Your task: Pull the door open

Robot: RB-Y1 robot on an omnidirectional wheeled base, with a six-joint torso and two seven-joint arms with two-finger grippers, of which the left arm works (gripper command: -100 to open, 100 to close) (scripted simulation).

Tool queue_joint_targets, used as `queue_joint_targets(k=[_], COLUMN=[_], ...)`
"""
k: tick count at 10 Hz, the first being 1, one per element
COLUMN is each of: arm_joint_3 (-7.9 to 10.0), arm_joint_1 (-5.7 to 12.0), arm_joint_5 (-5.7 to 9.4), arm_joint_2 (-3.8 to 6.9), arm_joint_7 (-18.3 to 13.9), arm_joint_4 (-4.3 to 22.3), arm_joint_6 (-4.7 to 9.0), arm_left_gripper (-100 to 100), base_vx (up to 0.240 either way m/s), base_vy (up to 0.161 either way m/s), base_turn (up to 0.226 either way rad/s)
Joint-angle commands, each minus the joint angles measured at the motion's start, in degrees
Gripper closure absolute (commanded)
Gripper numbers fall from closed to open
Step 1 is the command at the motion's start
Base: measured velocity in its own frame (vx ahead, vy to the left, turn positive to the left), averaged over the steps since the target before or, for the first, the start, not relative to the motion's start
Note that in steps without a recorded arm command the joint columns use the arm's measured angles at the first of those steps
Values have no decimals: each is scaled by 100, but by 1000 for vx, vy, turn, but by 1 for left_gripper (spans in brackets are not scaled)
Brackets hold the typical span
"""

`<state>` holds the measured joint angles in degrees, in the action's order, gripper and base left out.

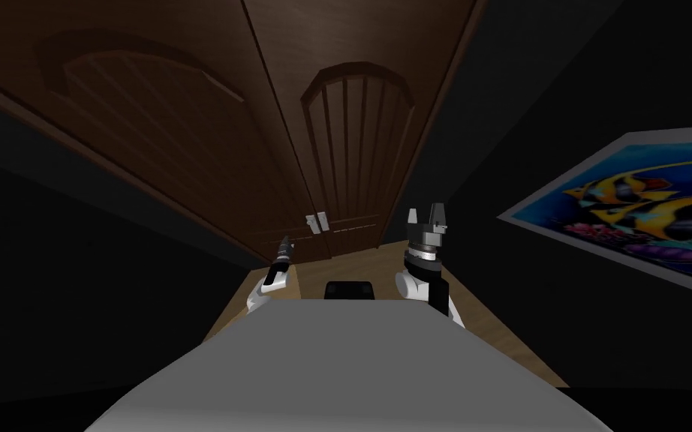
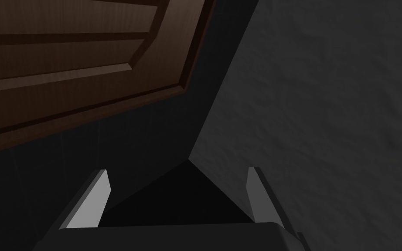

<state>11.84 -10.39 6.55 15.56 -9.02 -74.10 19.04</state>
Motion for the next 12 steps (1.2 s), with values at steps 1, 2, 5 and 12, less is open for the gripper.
queue_joint_targets(k=[1,2,5,12], arm_joint_3=[67,59,-72,-174], arm_joint_1=[-4,38,212,336], arm_joint_5=[8,3,-22,-39], arm_joint_2=[14,-2,-89,-147], arm_joint_7=[16,24,36,39], arm_joint_4=[2,15,-16,-47], arm_joint_6=[-38,-33,-12,-11], arm_left_gripper=[-100,-100,-100,100], base_vx=[159,176,206,66], base_vy=[108,76,10,-24], base_turn=[18,-48,-111,-51])
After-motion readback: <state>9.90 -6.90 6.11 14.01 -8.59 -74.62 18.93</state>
